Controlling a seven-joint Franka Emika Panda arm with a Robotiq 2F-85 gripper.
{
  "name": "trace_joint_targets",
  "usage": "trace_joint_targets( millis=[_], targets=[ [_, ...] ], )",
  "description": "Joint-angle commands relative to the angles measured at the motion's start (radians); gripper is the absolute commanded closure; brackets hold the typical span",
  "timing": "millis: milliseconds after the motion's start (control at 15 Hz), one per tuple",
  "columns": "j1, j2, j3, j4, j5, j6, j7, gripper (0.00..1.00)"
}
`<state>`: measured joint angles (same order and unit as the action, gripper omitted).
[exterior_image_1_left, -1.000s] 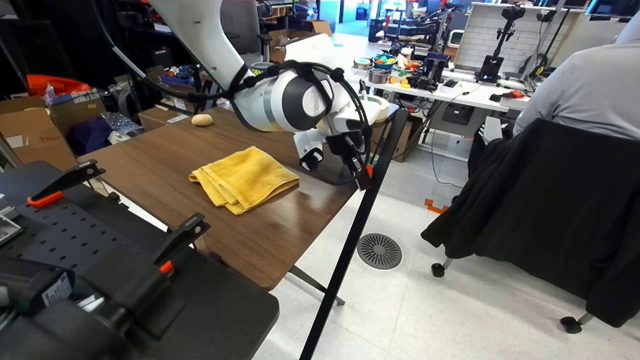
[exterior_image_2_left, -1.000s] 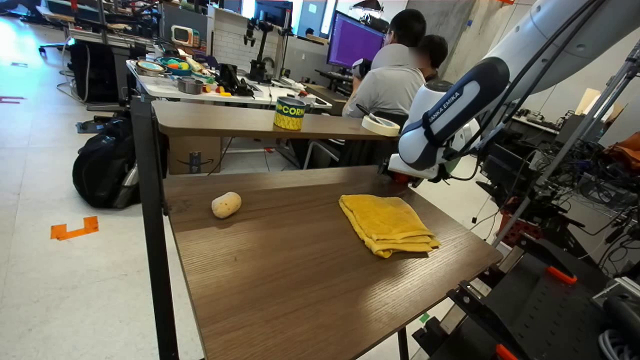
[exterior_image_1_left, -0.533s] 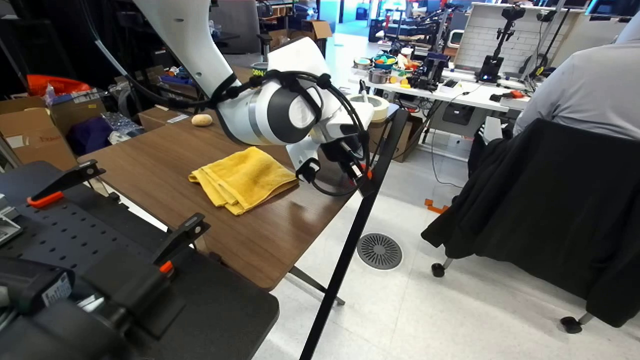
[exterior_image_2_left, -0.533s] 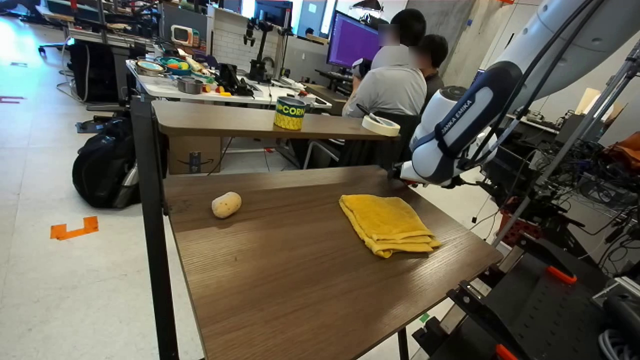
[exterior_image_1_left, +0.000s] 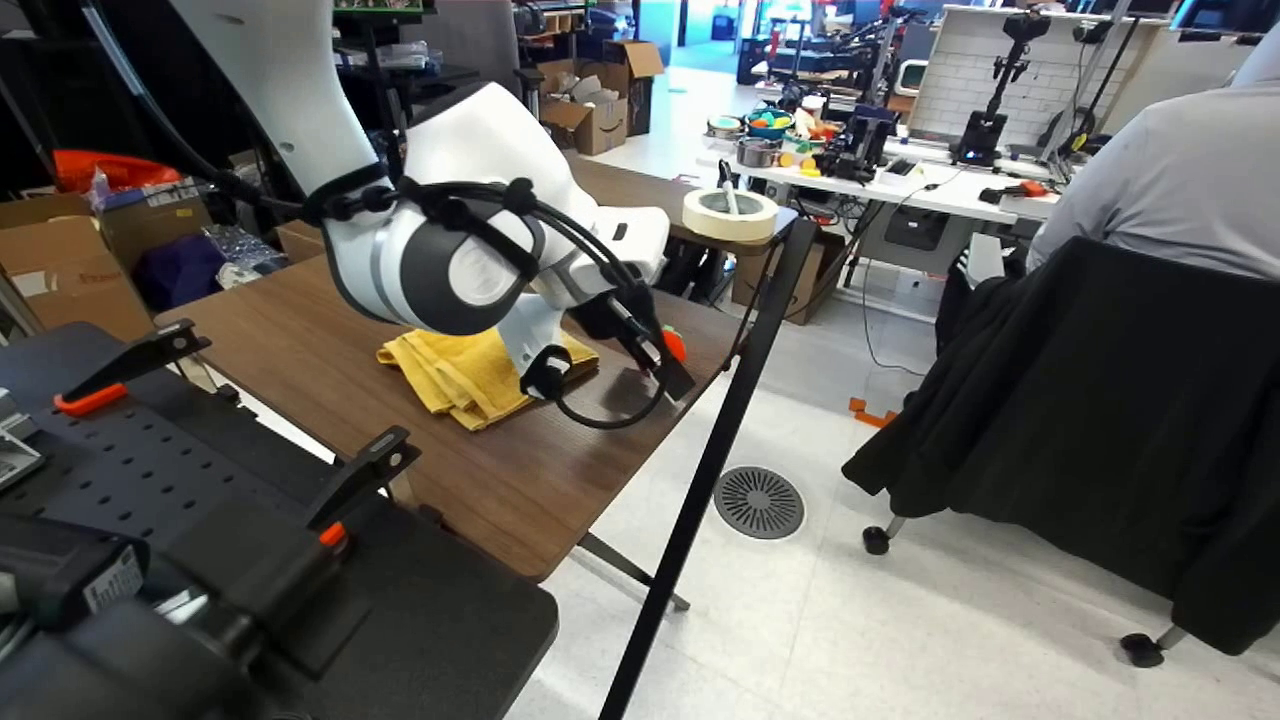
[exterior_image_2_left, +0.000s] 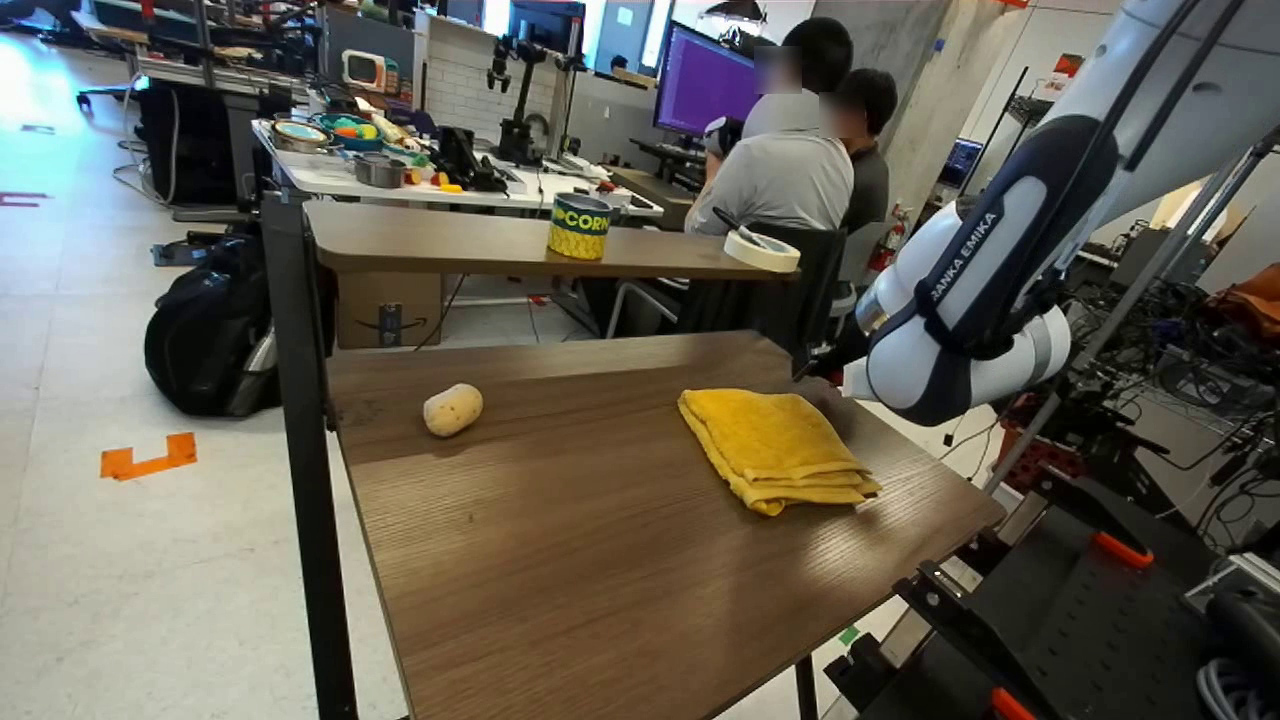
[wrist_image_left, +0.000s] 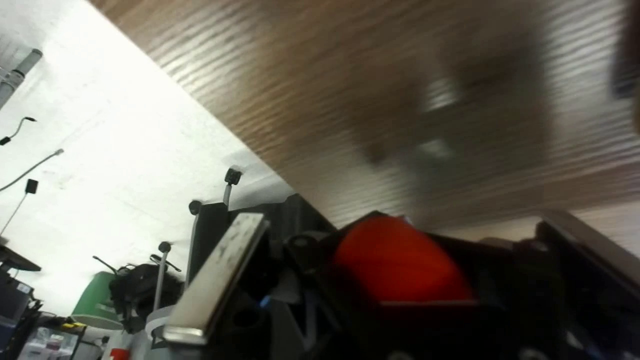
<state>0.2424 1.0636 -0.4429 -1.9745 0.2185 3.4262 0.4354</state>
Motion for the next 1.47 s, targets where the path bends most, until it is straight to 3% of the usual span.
trace_joint_targets(
  millis=[0, 133, 333, 467, 733, 933, 1000, 1400],
  targets=[
    [-0.063, -0.159, 0.141, -0.126, 0.016, 0.039, -0.128, 1.0],
    [-0.079, -0.233, 0.217, -0.165, 0.016, 0.017, -0.143, 1.0],
    [-0.011, -0.307, 0.256, -0.205, 0.054, -0.043, -0.151, 1.0],
    [0.074, -0.321, 0.244, -0.217, 0.091, -0.066, -0.149, 1.0],
    [0.336, -0.248, 0.155, -0.181, 0.175, -0.115, -0.107, 1.0],
    [0.464, -0.212, 0.102, -0.172, 0.169, -0.187, -0.099, 1.0],
    [0.468, -0.22, 0.101, -0.19, 0.151, -0.18, -0.103, 1.0],
    [0.347, -0.31, 0.175, -0.309, 0.025, -0.137, -0.243, 1.0]
  ],
)
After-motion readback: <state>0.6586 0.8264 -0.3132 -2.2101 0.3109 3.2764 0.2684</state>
